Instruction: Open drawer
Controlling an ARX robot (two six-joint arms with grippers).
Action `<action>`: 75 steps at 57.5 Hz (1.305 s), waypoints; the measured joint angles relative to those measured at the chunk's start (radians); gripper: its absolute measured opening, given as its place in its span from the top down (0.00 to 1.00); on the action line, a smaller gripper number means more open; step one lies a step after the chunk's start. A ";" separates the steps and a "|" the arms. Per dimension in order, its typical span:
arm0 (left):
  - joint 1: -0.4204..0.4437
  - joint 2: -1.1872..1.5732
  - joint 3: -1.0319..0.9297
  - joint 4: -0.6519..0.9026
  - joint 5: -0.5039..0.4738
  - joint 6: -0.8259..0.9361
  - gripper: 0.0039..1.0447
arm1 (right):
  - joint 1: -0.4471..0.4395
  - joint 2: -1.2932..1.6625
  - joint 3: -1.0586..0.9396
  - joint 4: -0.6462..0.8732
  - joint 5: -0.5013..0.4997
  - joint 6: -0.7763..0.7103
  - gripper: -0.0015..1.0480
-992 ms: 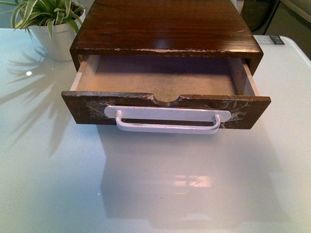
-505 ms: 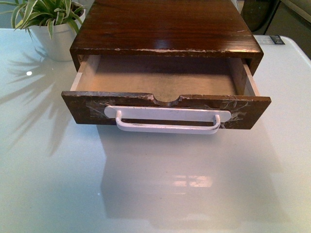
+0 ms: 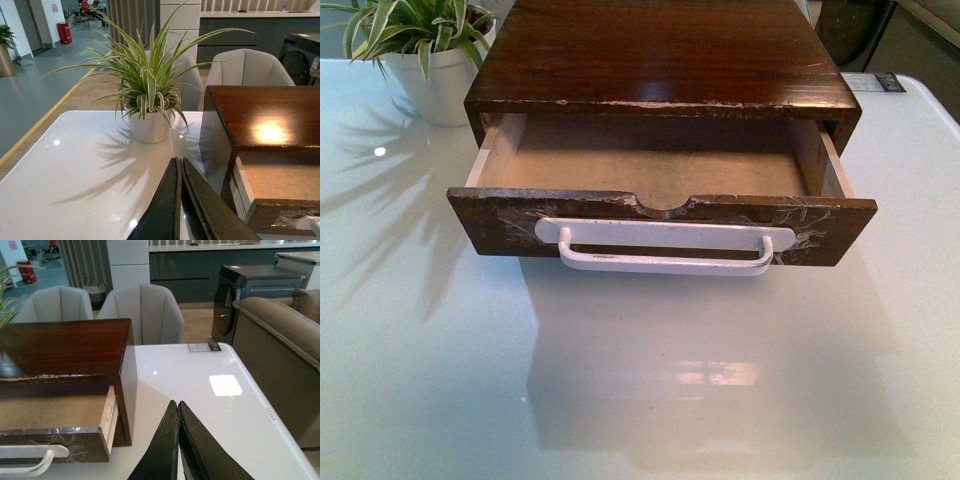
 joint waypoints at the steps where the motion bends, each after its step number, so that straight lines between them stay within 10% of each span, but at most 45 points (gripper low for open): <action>1: 0.000 -0.005 0.000 -0.005 0.000 0.000 0.98 | 0.000 -0.008 0.000 -0.008 0.000 0.000 0.98; 30: 0.000 -0.240 0.000 -0.234 0.000 0.000 0.98 | 0.000 -0.298 0.000 -0.324 0.000 0.000 0.98; 63: 0.000 -0.443 0.000 -0.443 0.000 0.000 0.98 | 0.002 -0.332 0.000 -0.336 0.000 0.000 0.98; 75: 0.000 -0.443 0.000 -0.443 0.000 0.000 0.68 | 0.002 -0.332 0.000 -0.336 0.000 0.000 0.65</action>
